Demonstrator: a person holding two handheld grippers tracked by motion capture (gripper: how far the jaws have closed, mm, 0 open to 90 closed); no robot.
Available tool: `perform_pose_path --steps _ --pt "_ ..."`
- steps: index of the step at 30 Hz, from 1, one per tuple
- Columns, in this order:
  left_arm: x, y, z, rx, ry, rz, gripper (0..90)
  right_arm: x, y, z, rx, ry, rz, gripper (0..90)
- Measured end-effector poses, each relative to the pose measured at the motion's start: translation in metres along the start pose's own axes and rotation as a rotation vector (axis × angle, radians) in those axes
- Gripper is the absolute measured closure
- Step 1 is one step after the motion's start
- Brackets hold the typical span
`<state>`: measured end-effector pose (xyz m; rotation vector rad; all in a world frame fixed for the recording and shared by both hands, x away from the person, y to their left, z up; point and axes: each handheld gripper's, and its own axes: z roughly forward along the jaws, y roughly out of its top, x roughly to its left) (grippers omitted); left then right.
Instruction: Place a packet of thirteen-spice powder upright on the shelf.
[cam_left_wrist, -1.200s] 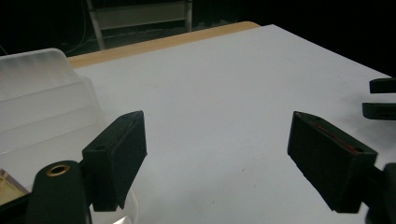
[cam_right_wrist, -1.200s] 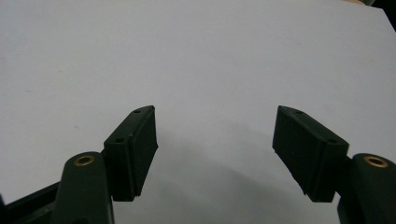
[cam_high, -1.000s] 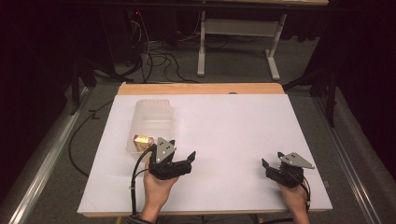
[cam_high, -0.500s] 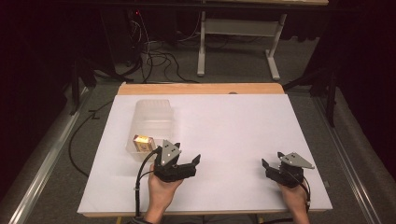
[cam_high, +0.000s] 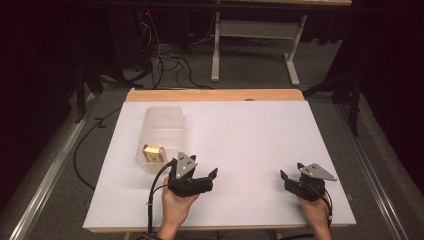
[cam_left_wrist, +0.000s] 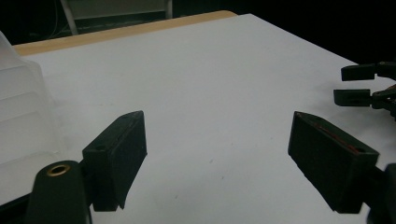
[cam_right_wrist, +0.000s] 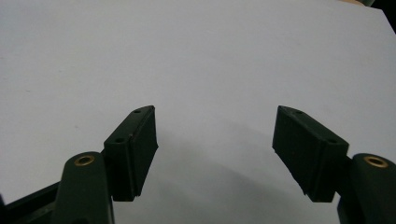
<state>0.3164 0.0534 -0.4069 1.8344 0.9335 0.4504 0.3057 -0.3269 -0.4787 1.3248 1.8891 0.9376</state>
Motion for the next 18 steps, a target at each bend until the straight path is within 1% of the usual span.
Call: perform_pose_path --steps 6,18 --pt "-0.003 -0.004 0.004 0.004 -0.009 -0.004 19.9 0.0 0.0 0.0 -0.001 0.0 0.001 31.1" --pt "-0.009 -0.012 0.015 0.023 -0.015 0.004 20.3 0.001 0.0 0.001 0.003 0.001 0.0 31.2"
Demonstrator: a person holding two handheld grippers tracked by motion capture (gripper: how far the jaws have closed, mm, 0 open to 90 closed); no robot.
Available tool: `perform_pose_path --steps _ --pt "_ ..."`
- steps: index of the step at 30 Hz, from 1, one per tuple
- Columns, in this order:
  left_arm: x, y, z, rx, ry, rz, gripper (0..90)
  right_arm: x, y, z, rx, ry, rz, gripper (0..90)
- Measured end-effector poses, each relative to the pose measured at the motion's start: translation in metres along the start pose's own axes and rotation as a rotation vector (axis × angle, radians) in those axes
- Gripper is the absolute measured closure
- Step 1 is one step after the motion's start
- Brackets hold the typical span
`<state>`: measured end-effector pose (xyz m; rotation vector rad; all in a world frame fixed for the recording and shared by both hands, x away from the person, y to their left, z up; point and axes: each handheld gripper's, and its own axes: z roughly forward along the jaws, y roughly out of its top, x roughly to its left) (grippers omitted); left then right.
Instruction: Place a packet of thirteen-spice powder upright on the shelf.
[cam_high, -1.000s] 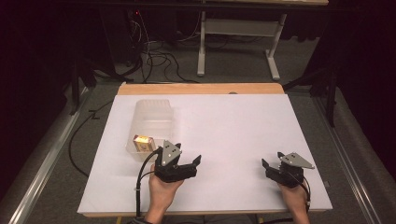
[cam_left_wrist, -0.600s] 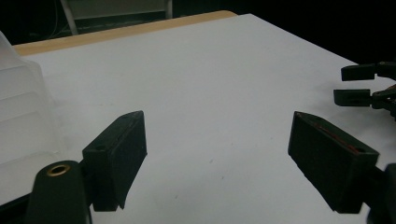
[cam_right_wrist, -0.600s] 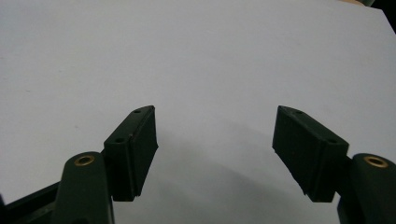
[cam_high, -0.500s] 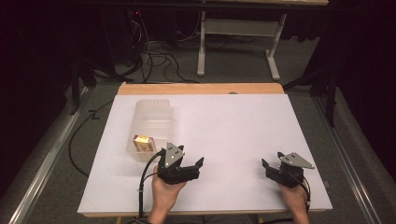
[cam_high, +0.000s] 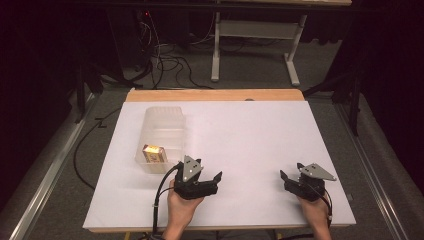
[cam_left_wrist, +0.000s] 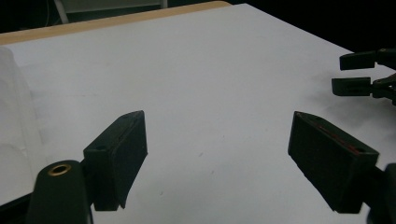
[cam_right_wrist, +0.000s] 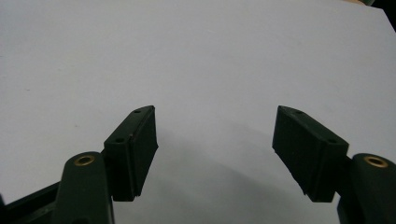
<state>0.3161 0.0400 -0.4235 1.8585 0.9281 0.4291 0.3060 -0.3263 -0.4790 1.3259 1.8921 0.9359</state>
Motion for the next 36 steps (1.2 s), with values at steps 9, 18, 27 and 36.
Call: perform_pose_path --steps 9,18,27,36 --pt "-0.002 -0.006 0.01 0.022 -0.01 0.001 19.8 0.0 0.0 0.0 0.002 -0.003 0.0 31.2" --pt "-0.004 -0.008 0.019 0.027 -0.012 0.001 19.9 0.0 0.0 0.0 0.001 -0.002 0.0 31.2" --pt "-0.003 -0.011 0.033 0.057 -0.007 0.008 20.0 0.0 0.0 0.0 0.001 -0.001 0.001 31.2" --pt "-0.002 -0.013 0.044 0.054 -0.006 0.004 20.4 0.0 0.0 0.0 0.001 0.0 0.0 31.2"
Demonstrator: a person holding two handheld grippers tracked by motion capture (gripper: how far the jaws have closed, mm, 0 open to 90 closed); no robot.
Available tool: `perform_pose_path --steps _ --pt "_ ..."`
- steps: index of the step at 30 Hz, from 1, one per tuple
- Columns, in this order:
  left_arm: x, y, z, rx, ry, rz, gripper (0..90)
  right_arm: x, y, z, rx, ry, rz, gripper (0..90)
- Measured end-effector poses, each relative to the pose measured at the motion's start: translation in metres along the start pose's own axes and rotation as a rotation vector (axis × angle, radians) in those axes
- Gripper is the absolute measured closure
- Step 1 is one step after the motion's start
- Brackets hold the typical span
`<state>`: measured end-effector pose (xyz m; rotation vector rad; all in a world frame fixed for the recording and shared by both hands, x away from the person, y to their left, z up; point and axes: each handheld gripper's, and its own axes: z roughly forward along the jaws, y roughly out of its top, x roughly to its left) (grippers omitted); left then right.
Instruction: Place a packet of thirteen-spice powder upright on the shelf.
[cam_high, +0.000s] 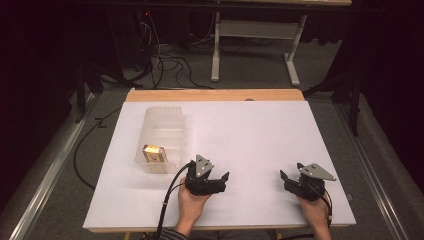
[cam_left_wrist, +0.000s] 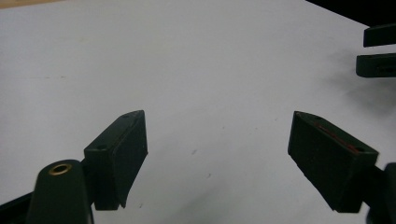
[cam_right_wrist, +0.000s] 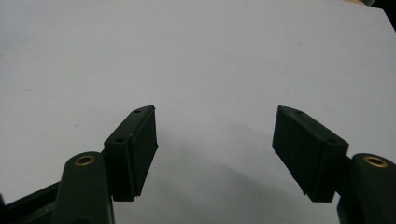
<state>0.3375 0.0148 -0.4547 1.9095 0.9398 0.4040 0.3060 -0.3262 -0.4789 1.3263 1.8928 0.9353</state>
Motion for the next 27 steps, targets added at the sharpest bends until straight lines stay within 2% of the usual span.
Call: perform_pose_path --steps 15,27 --pt "0.005 -0.005 0.012 -0.002 0.01 -0.02 20.8 0.0 0.0 0.0 0.0 -0.002 0.002 31.2" --pt "0.006 -0.009 0.019 -0.013 0.043 -0.02 20.8 0.0 0.0 0.0 0.002 -0.004 0.0 31.2"
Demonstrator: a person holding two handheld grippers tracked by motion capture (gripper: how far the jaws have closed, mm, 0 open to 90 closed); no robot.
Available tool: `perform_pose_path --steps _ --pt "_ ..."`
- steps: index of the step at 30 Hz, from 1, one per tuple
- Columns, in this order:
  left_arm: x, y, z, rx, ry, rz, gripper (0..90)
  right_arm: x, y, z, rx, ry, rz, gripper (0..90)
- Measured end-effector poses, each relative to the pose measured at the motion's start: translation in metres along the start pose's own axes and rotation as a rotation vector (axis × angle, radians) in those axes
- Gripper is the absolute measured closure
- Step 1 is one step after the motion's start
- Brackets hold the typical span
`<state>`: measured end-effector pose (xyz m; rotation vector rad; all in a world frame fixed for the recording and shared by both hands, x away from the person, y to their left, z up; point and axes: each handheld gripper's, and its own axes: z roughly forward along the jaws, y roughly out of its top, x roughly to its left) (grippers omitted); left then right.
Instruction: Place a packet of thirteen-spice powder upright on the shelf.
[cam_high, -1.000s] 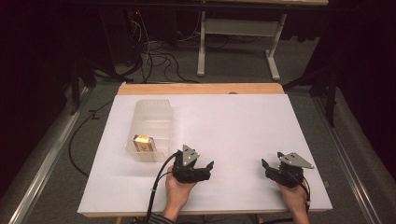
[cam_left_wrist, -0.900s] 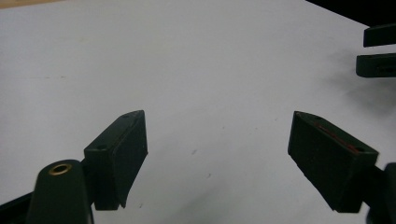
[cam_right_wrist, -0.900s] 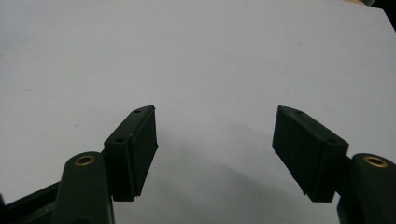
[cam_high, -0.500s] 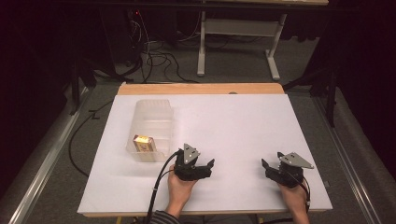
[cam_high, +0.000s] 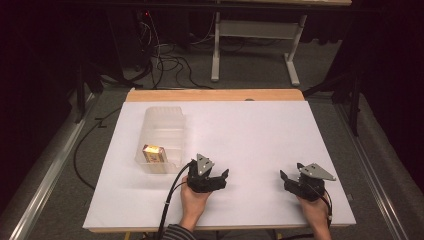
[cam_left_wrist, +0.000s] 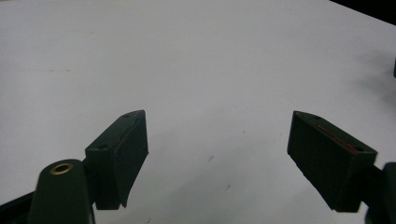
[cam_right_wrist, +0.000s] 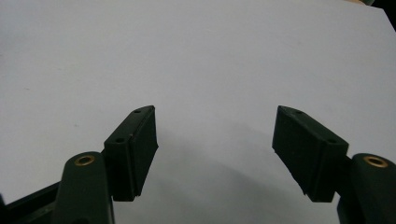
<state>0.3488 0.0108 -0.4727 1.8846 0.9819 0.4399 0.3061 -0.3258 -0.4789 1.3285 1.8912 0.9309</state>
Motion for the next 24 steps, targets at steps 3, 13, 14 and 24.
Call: perform_pose_path --steps 3,13,14,24 --pt "-0.0004 -0.001 0.0011 0.003 0.01 0.008 20.5 0.0003 0.0 0.0003 0.0 -0.001 0.004 31.2" --pt "-0.0029 -0.0074 0.0045 -0.004 0.03 0.008 19.6 0.0003 0.0 0.0003 0.0 -0.001 0.003 31.2" --pt "-0.0029 -0.0074 0.0045 -0.004 0.03 0.008 19.9 0.0003 0.0 0.0003 0.0 -0.001 0.003 31.2" --pt "-0.0055 -0.0092 0.0025 -0.029 0.043 0.029 20.2 0.0007 0.0002 0.0006 0.008 0.0 -0.009 31.3"
